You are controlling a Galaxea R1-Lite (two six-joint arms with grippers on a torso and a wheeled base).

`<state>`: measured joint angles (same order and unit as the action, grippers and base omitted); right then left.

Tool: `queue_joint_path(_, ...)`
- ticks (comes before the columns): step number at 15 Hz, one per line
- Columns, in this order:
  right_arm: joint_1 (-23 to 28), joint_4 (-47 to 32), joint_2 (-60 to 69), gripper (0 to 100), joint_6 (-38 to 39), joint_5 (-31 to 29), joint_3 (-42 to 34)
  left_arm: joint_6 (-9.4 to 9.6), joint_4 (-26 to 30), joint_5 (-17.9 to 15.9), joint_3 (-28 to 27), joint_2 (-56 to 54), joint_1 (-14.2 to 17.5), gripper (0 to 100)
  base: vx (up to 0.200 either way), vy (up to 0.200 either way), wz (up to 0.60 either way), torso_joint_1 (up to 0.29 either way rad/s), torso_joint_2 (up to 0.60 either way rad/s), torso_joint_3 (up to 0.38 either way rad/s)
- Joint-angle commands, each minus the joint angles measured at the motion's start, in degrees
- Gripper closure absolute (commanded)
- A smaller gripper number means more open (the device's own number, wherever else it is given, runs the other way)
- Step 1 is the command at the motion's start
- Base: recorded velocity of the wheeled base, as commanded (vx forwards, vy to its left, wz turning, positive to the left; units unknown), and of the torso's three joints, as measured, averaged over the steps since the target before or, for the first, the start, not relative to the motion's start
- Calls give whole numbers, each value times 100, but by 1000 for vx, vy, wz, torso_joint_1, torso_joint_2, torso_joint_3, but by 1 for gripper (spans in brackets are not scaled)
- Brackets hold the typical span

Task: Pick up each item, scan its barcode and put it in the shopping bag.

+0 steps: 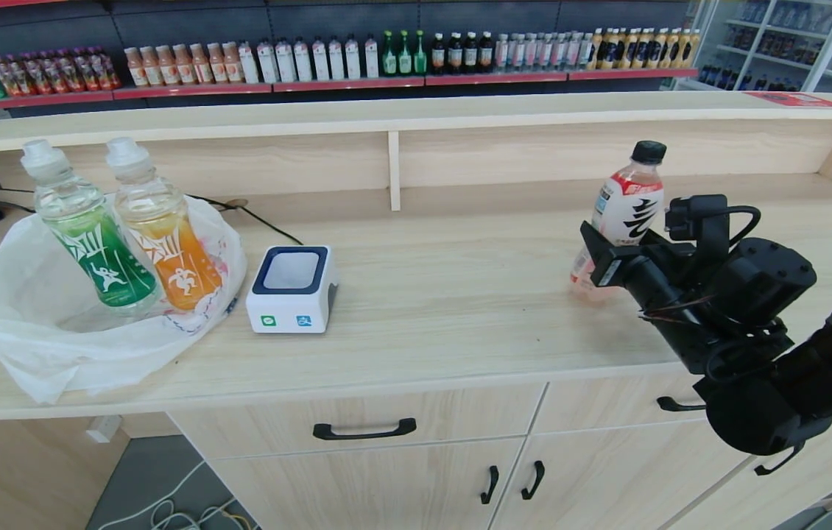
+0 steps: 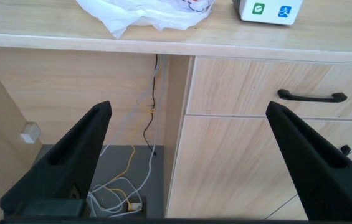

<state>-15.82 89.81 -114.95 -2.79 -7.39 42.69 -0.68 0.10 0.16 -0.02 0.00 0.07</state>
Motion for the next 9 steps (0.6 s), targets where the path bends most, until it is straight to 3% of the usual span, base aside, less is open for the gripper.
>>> queue_joint_path(1,-61,19,139,100,-2,0,-42,-2,-1,2,2,0,1,0,0,0,0,0,0,0)
queue_joint_path(5,-114,19,385,100,7,0,-217,-2,-1,2,-6,0,1,0,0,0,0,0,0,0)
queue_joint_path(9,-615,19,904,100,-11,0,-648,-2,-1,-7,2,0,1,0,0,0,0,0,0,0)
